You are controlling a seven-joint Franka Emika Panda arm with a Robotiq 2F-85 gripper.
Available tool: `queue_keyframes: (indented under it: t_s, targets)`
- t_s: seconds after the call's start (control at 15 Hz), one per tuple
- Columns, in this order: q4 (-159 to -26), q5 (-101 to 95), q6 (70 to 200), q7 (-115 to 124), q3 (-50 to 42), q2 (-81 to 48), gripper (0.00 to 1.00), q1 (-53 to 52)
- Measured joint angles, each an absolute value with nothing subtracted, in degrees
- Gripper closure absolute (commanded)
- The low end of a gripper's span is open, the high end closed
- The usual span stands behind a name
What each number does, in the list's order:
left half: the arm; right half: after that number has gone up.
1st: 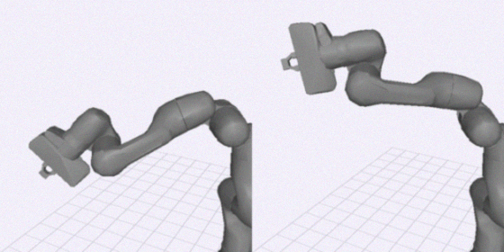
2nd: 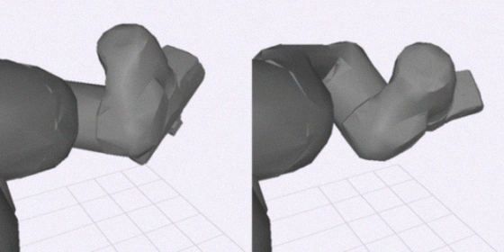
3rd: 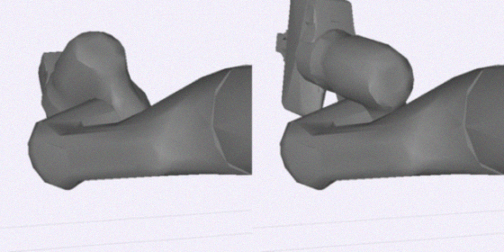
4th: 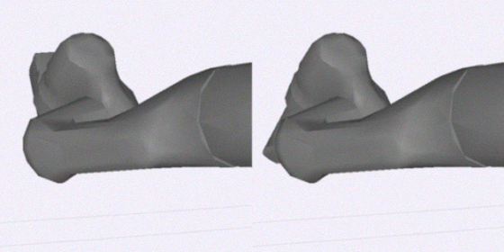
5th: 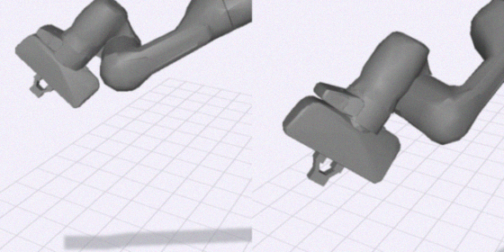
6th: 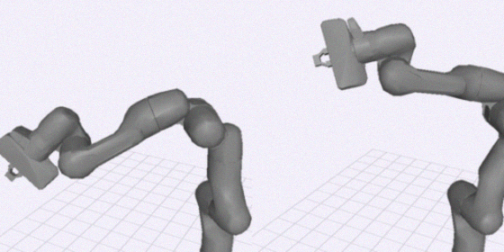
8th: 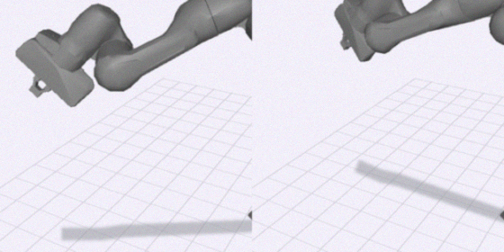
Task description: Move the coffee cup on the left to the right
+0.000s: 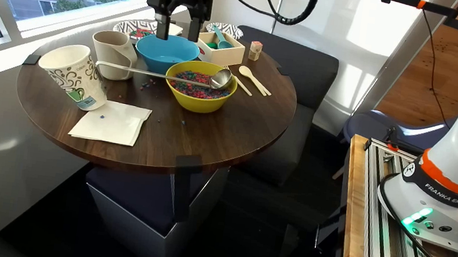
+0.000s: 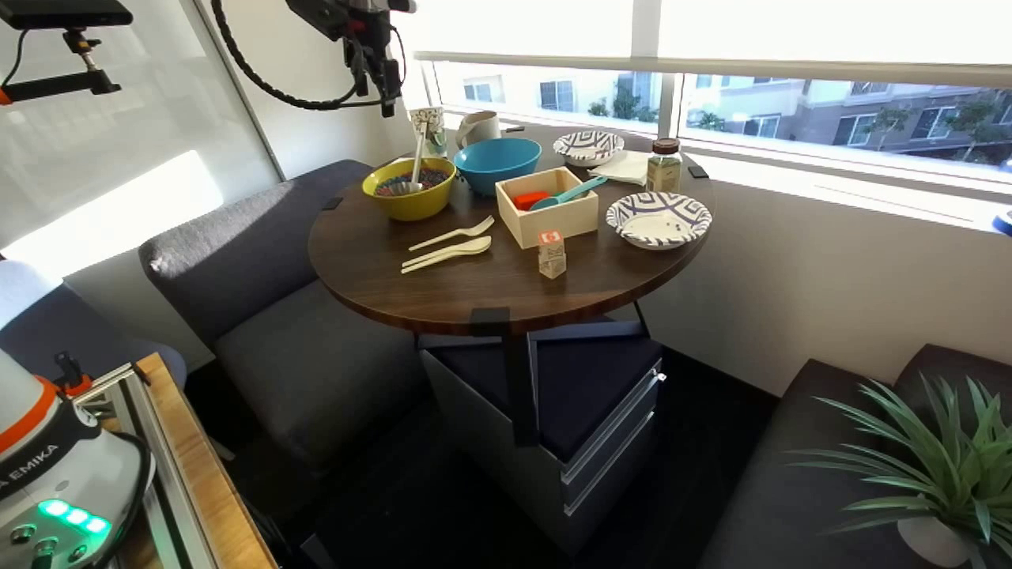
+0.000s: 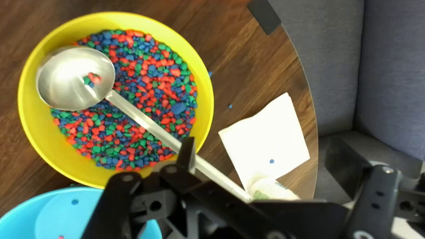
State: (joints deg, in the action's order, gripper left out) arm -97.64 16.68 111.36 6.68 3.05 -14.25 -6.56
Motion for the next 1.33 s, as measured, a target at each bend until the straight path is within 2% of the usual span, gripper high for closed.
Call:
queue_keyframes:
  t_s: [0.73,1.33]
  targets:
    - [-76.0,15.2,116.2,23.1,3.8,-31.7,0.0,-8.8]
    - [-74.0,15.2,116.4,23.1,4.1,-32.7,0.0,-9.1]
